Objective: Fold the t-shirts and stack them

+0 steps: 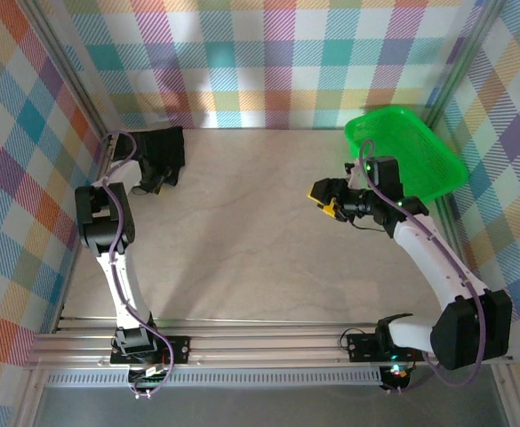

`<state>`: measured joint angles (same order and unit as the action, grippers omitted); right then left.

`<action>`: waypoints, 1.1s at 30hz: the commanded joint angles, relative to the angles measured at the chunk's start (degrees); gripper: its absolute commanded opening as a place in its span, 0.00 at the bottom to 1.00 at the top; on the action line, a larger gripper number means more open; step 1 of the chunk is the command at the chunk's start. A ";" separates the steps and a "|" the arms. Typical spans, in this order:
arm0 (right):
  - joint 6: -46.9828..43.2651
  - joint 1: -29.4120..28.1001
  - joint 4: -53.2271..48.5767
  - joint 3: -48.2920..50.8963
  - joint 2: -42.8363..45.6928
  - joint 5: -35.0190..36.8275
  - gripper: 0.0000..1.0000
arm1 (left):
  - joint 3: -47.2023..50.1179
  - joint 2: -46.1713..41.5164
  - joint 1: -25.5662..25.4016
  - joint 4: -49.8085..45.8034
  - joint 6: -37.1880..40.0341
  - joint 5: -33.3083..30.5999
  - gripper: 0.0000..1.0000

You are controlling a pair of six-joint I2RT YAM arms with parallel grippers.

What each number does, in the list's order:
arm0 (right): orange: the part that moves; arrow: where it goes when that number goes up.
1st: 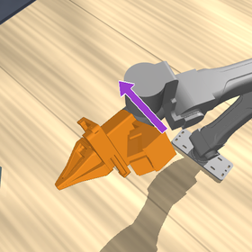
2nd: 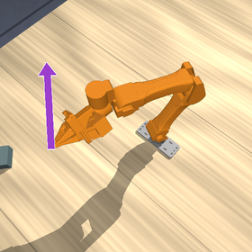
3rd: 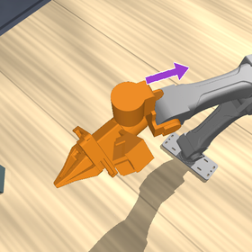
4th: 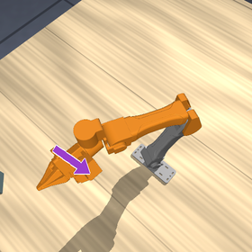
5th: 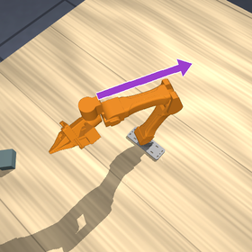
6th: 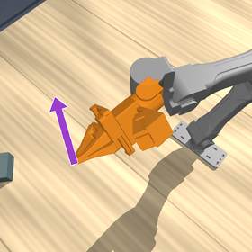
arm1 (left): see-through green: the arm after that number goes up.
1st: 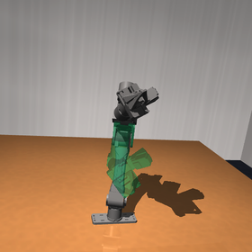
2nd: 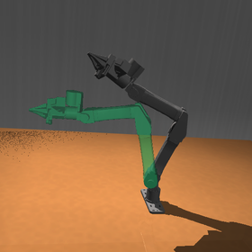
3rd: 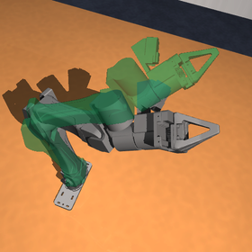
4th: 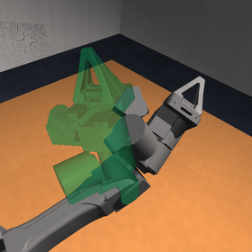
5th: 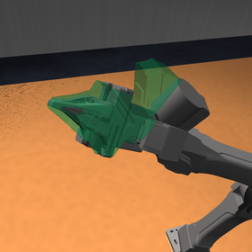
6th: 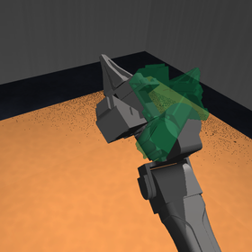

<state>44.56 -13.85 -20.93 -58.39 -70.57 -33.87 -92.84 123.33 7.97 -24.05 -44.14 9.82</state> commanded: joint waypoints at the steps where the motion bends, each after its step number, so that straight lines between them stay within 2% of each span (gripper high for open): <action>1: 0.94 0.22 7.69 -0.14 4.26 0.45 0.67 | 3.71 -11.18 0.40 -2.42 2.32 0.64 0.98; 3: 1.69 0.22 8.83 -0.51 5.11 1.92 0.72 | 6.97 -17.56 -0.19 -1.74 1.66 1.72 1.00; 4: 1.93 0.22 8.88 -1.04 5.33 2.64 0.90 | 9.10 -21.39 -0.45 -1.66 1.28 2.01 1.00; 5: 2.02 0.22 8.58 -1.79 5.36 3.18 1.00 | 10.76 -25.00 -0.73 -2.70 1.14 1.70 1.00; 7: 1.37 0.22 6.92 -3.72 5.42 4.80 1.00 | 13.44 -31.86 -1.15 -4.85 1.34 0.92 1.00; 11: -1.22 0.31 0.04 -9.00 4.98 9.64 1.00 | 20.10 -47.45 -2.12 -8.44 0.99 -4.73 1.00; 13: -2.78 0.36 -2.48 -10.28 5.94 13.91 1.00 | 21.40 -53.28 -3.33 -12.86 1.42 -10.74 1.00; 16: -5.76 0.40 -7.14 -10.93 8.18 24.35 1.00 | 24.52 -61.88 -6.50 -19.00 1.28 -27.43 1.00; 18: -6.86 0.33 -12.05 -10.49 8.67 35.36 1.00 | 29.60 -67.38 -8.49 -20.37 0.55 -37.73 1.00; 19: -8.11 0.36 -11.95 -8.84 9.13 40.10 1.00 | 33.27 -69.90 -8.71 -17.94 2.19 -38.43 1.00; 20: -11.14 0.31 -9.16 -5.35 10.26 43.66 1.00 | 38.21 -72.97 -8.82 -12.93 7.74 -37.20 1.00; 23: -22.83 0.10 5.43 9.96 15.25 53.13 1.00 | 52.29 -80.26 -9.06 -1.14 23.61 -33.04 1.00; 24: -27.18 0.14 9.01 14.59 16.57 56.67 1.00 | 56.16 -81.90 -9.03 0.31 25.90 -32.91 1.00; 26: -35.62 0.22 14.97 21.53 17.38 58.65 1.00 | 63.06 -84.47 -9.02 5.91 30.83 -28.68 1.00; 29: -39.52 0.52 18.68 28.95 16.93 60.94 1.00 | 70.04 -84.56 -9.03 14.10 31.17 -25.61 1.00; 33: -39.38 2.12 27.14 37.80 13.95 60.44 1.00 | 74.38 -76.56 -9.07 25.34 31.57 -25.10 1.00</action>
<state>9.93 -12.93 -4.78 -23.44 -55.11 23.42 -19.81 43.59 -0.71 -13.06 -16.14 -16.53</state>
